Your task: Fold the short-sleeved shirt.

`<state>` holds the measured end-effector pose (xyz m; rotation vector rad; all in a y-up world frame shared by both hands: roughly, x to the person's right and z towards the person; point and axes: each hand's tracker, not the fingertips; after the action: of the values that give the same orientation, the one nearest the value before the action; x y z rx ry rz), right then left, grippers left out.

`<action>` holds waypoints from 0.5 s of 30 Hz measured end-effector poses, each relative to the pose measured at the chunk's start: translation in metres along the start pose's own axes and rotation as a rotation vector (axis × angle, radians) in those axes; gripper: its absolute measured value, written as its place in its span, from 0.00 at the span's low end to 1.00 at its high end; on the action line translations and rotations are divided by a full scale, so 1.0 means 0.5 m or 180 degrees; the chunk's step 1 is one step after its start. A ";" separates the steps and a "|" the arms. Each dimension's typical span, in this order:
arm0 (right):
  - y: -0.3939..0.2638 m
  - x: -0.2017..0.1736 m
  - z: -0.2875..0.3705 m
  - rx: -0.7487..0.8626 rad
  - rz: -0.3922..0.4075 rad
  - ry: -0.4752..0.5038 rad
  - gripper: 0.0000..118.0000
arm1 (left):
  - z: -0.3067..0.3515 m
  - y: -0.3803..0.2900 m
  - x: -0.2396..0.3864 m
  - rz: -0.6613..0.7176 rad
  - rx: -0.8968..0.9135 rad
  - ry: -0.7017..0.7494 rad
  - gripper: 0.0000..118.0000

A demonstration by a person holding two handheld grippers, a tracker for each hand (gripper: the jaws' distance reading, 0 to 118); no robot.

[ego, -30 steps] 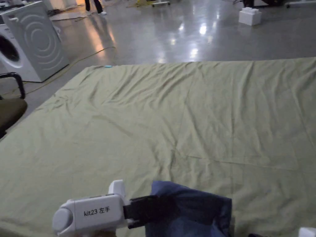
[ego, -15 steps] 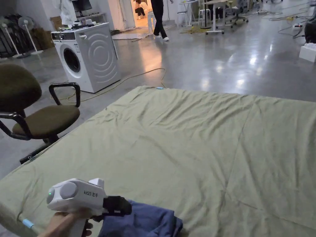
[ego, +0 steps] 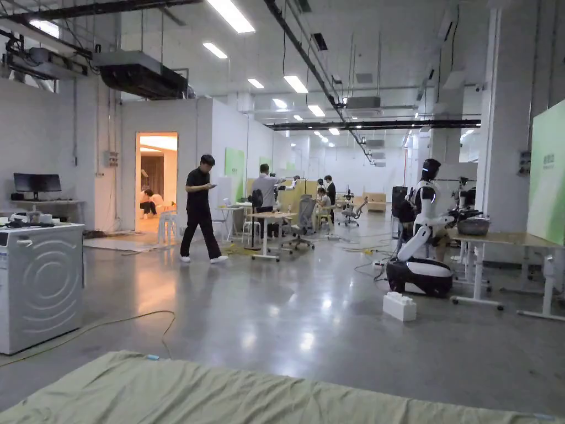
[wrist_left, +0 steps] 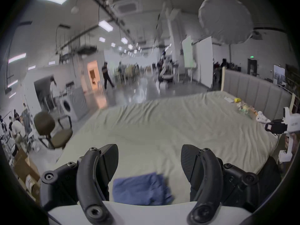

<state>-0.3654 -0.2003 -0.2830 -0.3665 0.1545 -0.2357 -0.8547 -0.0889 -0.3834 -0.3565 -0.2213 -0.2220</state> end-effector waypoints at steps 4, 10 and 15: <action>0.046 -0.006 0.042 0.0344 0.0275 -0.0338 0.00 | 0.034 -0.003 0.140 -0.0011 0.0461 0.0280 0.67; 0.062 -0.023 0.092 0.0778 0.0511 -0.0653 0.00 | 0.063 -0.008 0.292 -0.0042 0.1009 0.0297 0.53; 0.054 -0.062 0.124 0.1132 0.0938 -0.0935 0.00 | 0.073 0.000 0.320 -0.0188 0.1127 0.0319 0.14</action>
<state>-0.3779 -0.1471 -0.2323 -0.0195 -0.1231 0.0842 -0.7090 -0.1035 -0.3097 0.0126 -0.1685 -0.2532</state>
